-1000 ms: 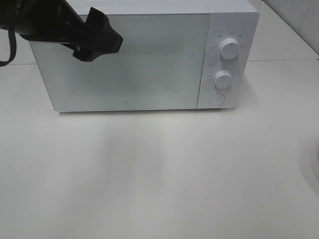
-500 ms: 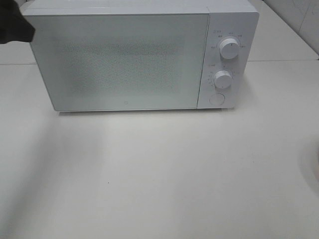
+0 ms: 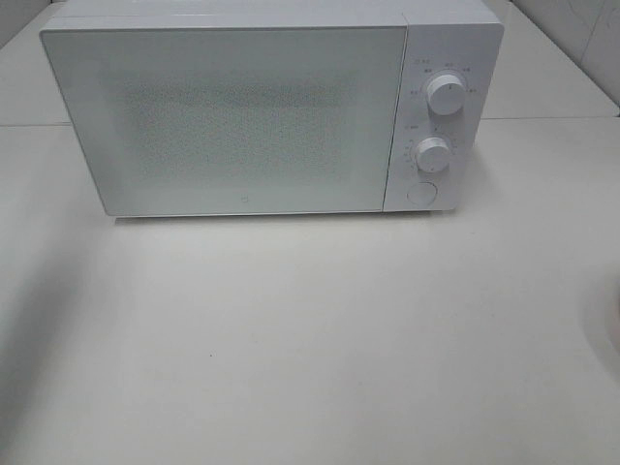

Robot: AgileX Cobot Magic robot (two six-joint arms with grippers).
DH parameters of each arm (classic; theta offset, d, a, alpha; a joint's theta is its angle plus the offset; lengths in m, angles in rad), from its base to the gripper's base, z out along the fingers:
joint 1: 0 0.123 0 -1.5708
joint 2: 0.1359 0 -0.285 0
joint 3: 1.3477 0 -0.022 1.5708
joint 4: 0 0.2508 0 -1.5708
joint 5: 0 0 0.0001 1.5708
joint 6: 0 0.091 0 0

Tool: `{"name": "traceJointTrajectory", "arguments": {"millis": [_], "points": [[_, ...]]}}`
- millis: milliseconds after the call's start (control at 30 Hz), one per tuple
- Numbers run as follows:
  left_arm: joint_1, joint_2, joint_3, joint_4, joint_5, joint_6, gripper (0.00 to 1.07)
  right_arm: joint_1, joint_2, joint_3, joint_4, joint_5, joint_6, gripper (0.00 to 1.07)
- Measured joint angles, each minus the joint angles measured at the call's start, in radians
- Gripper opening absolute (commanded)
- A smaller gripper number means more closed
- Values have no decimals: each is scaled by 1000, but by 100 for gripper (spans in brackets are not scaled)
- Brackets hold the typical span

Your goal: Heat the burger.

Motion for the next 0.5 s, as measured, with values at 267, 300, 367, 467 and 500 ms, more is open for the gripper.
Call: {"name": "traceJointTrajectory", "arguments": {"millis": [267, 300, 367, 467, 500], "points": [[5, -20, 105, -45, 137, 48, 106, 0, 0, 0, 0, 0, 0, 46], [5, -20, 105, -45, 137, 48, 106, 0, 0, 0, 0, 0, 0, 46], [5, -74, 155, -46, 138, 77, 106, 0, 0, 0, 0, 0, 0, 46], [5, -155, 206, -50, 138, 94, 106, 0, 0, 0, 0, 0, 0, 46], [5, -155, 206, -50, 138, 94, 106, 0, 0, 0, 0, 0, 0, 46]]}}
